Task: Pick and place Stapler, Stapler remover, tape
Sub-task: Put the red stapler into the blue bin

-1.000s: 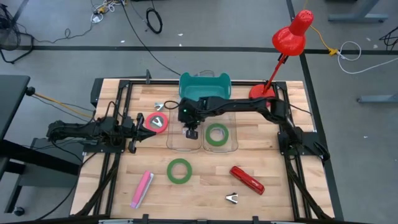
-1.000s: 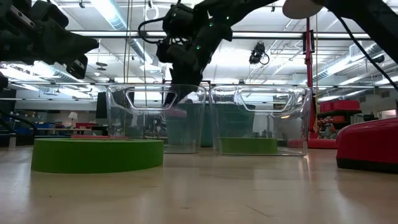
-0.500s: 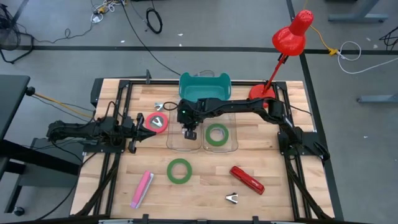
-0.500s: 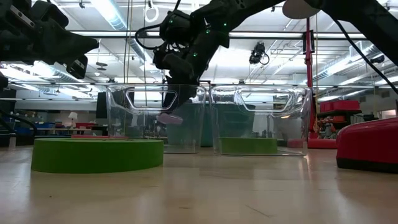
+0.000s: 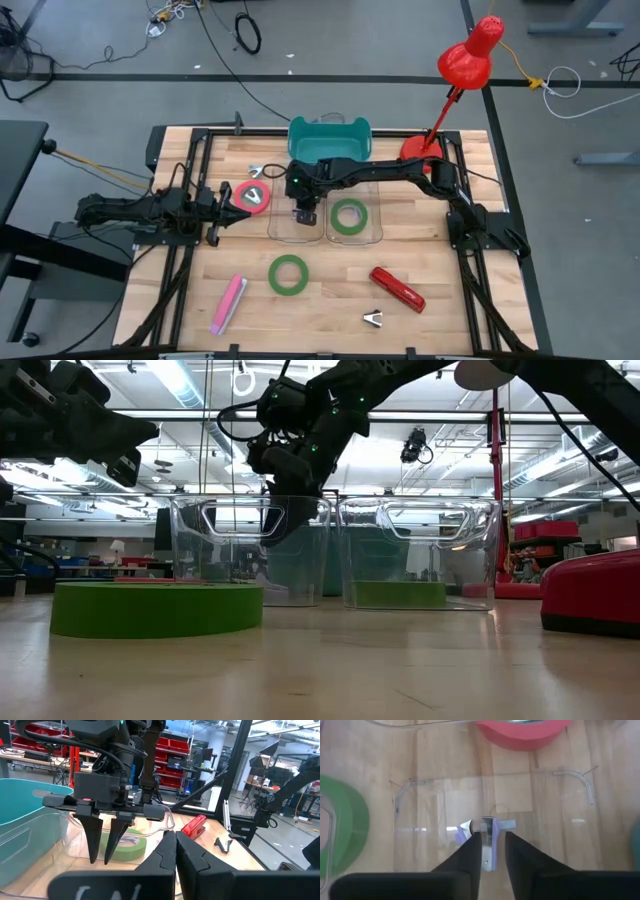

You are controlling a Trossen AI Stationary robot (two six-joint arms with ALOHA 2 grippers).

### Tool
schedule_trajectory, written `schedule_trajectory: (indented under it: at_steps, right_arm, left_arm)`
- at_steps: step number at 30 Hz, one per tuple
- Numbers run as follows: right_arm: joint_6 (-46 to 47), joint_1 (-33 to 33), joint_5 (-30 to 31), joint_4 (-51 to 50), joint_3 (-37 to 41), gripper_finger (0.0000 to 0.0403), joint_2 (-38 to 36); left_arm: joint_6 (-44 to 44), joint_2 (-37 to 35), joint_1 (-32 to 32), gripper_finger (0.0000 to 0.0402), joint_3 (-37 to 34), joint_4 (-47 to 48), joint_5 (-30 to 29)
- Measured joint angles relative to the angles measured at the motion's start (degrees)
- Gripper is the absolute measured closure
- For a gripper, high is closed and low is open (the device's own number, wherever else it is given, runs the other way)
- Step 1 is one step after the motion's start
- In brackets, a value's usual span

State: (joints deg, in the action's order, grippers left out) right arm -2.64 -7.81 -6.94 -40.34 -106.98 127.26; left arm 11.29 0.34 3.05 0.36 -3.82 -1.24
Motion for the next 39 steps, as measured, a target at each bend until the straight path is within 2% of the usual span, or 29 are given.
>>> schedule_trajectory:
  at_steps: [9,32,39]
  right_arm:
    - [0.2,0.2,0.0,-1.1,0.0,0.0273,-0.7]
    - [0.6,1.8,0.0,-5.7,0.3,0.0271,-12.3]
    - [0.6,2.2,3.7,2.0,12.0,0.0271,-20.5]
  left_arm:
    - [0.0,0.0,0.0,0.0399,0.0,0.0,0.0]
    - [0.0,0.0,0.0,0.0399,0.0,0.0,0.0]
    - [0.0,0.0,0.0,0.0399,0.0,0.0,0.0]
